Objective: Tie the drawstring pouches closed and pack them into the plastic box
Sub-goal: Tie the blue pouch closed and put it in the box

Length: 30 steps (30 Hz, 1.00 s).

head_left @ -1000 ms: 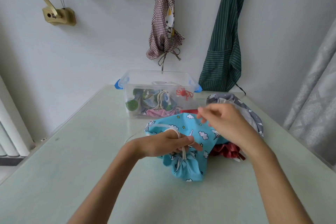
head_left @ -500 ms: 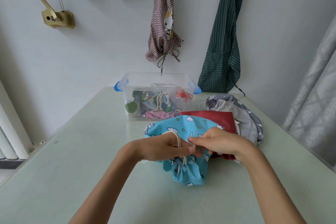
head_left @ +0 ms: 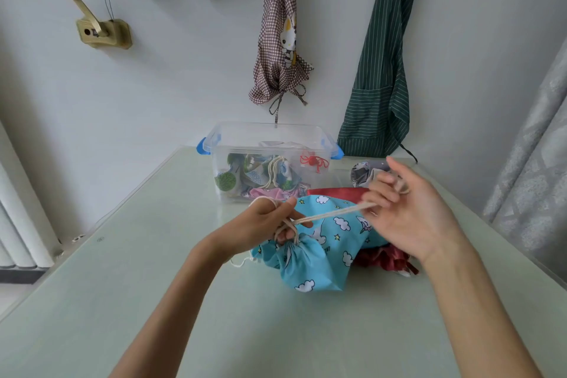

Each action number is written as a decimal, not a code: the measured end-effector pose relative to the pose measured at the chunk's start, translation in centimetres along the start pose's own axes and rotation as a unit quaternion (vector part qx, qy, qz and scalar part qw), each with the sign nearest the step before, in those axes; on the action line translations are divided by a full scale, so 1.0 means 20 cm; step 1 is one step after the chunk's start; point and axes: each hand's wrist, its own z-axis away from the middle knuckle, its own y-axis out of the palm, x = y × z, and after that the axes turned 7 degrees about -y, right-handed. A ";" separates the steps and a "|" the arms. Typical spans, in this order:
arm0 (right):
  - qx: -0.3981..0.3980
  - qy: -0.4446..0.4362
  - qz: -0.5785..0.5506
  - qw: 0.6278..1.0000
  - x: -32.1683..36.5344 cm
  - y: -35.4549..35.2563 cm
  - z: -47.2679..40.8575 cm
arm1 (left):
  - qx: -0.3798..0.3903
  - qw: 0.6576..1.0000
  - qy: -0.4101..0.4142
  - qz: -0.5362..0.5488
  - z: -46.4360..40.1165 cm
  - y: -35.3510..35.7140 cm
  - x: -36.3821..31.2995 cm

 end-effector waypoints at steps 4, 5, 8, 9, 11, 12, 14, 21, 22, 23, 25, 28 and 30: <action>-0.060 -0.076 0.502 0.859 0.08 -0.07 0.05 | 0.011 0.999 -0.009 0.032 0.00 -0.02 0.00; -0.075 -0.106 0.594 0.794 0.08 -0.09 0.05 | 0.016 0.999 -0.008 0.028 0.00 -0.02 0.00; -0.021 -0.154 0.668 0.727 0.04 -0.04 0.04 | 0.024 0.999 -0.018 0.019 0.01 -0.01 0.00; 0.021 -0.132 0.671 0.729 0.01 -0.02 0.04 | 0.027 0.999 -0.021 0.017 0.01 0.00 0.00; 0.085 -0.066 0.684 0.722 -0.08 0.01 0.03 | 0.030 0.999 -0.026 0.023 0.01 0.00 0.00; 0.100 -0.043 0.701 0.705 -0.13 0.02 0.02 | 0.032 0.999 -0.026 0.027 0.01 0.00 -0.01; 0.106 -0.058 0.737 0.664 -0.20 0.01 0.00 | 0.037 0.999 -0.025 0.027 0.01 0.00 -0.02; 0.069 -0.135 0.591 0.792 -0.14 -0.01 -0.01 | 0.106 0.991 -0.024 0.073 0.02 -0.01 0.01; 0.074 -0.129 0.586 0.796 -0.12 -0.02 -0.01 | 0.128 0.988 -0.024 0.085 0.02 -0.02 0.01; 0.079 -0.122 0.585 0.798 -0.11 -0.02 0.00 | 0.144 0.985 -0.025 0.091 0.03 -0.02 0.00; 0.097 -0.100 0.592 0.794 -0.09 -0.02 0.01 | 0.158 0.982 -0.026 0.098 0.05 -0.03 0.00; 0.186 -0.028 0.607 0.772 -0.08 0.02 0.06 | 0.152 0.982 -0.029 0.104 0.06 -0.05 0.02; 0.238 -0.006 0.620 0.747 -0.11 0.04 0.08 | 0.150 0.983 -0.027 0.104 0.06 -0.07 0.03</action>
